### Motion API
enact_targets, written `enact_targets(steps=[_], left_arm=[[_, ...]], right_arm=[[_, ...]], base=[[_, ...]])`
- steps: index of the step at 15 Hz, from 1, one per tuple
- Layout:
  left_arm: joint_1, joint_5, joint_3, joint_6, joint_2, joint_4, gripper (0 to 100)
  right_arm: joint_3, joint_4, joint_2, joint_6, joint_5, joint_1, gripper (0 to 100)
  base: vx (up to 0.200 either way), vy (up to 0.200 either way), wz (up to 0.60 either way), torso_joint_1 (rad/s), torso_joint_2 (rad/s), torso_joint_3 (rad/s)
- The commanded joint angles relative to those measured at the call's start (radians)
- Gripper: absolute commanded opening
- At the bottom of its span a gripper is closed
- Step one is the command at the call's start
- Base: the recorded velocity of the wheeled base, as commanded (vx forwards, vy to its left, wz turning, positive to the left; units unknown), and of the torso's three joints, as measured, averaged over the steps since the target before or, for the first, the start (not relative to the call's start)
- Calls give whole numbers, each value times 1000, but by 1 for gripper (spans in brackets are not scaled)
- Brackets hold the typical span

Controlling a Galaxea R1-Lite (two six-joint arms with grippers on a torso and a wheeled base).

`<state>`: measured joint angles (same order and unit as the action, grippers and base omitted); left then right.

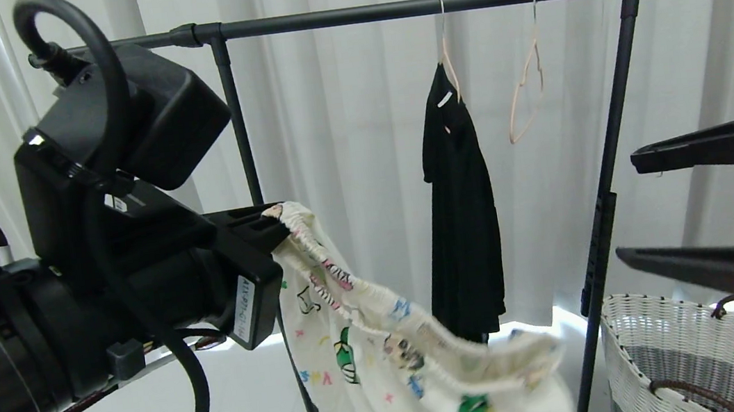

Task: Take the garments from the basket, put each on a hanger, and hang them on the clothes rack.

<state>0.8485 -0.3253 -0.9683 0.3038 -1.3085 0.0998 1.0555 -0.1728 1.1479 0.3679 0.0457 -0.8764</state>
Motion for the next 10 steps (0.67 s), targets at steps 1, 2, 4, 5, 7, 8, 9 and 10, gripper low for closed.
enact_targets(steps=[1, 2, 4, 5, 7, 8, 9, 10], left_arm=[[-5, 0, 19, -3, -2, 0, 0], [-12, -1, 36, -5, 3, 3, 0], [-42, -11, 79, -3, 20, 0, 0], [-57, -17, 100, -3, 32, 3, 0], [-114, -27, 157, 1, 80, 3, 0], [-160, -29, 198, 3, 129, 0, 0], [-198, -29, 232, 3, 167, 0, 0], [-253, -29, 280, 3, 204, -2, 0]], right_arm=[[-54, 1, -40, 20, 3, -44, 100], [-83, 1, -62, 23, 0, -76, 100], [-115, -1, -99, 22, -7, -78, 100], [-129, -1, -119, 17, -14, -62, 100], [-163, -4, -152, 6, -76, 74, 100], [-170, -21, -163, 8, -165, 221, 100], [-167, -57, -166, 8, -205, 313, 100], [-167, -97, -166, 8, -213, 410, 100]], base=[[0, 0, 0, 0, 0, 0], [0, 0, 0, 0, 0, 0], [0, 0, 0, 0, 0, 0], [0, 0, 0, 0, 0, 0], [0, 0, 0, 0, 0, 0], [0, 0, 0, 0, 0, 0], [0, 0, 0, 0, 0, 0], [0, 0, 0, 0, 0, 0]])
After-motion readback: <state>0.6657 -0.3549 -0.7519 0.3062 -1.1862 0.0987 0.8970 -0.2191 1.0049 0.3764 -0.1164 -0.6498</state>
